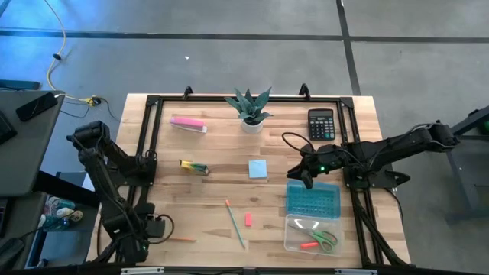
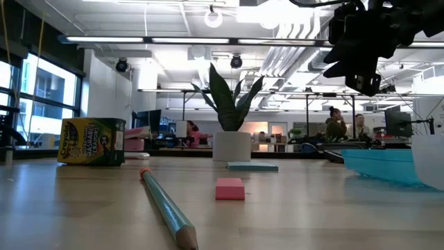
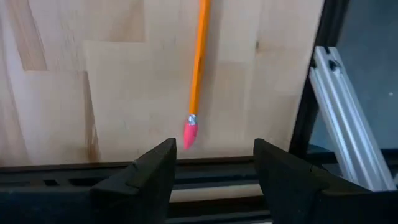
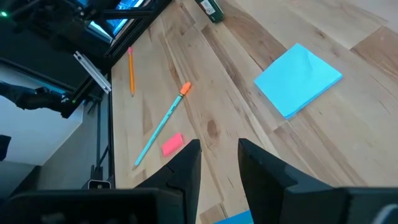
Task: Pack school essentials
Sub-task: Put the orange pencil into the blue supply box
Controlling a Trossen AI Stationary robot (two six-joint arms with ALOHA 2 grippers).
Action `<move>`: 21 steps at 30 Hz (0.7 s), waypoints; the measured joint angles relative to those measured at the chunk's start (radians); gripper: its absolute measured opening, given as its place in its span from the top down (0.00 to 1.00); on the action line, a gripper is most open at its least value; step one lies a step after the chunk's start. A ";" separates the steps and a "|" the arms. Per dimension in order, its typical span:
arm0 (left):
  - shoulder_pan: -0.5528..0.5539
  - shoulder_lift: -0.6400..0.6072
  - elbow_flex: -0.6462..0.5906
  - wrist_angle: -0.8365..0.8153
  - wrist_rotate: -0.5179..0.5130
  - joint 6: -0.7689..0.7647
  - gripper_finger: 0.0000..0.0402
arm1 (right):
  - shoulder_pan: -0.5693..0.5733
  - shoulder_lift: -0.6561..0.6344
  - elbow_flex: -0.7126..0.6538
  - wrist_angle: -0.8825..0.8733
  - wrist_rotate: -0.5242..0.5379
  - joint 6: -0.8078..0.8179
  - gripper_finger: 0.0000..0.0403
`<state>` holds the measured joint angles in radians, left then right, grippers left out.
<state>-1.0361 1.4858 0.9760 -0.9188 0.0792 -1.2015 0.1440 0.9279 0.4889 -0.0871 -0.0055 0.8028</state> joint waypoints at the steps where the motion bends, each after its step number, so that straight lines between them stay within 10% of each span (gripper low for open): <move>1: 0.006 0.010 0.000 0.000 0.003 0.000 0.50 | 0.000 0.000 0.000 0.000 0.002 0.000 0.76; 21: 0.033 0.175 0.001 0.062 0.070 0.079 0.50 | 0.000 0.000 0.000 0.000 0.013 0.000 0.76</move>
<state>-1.0027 1.6612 0.9768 -0.8570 0.1491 -1.1226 0.1440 0.9283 0.4889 -0.0868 0.0078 0.8028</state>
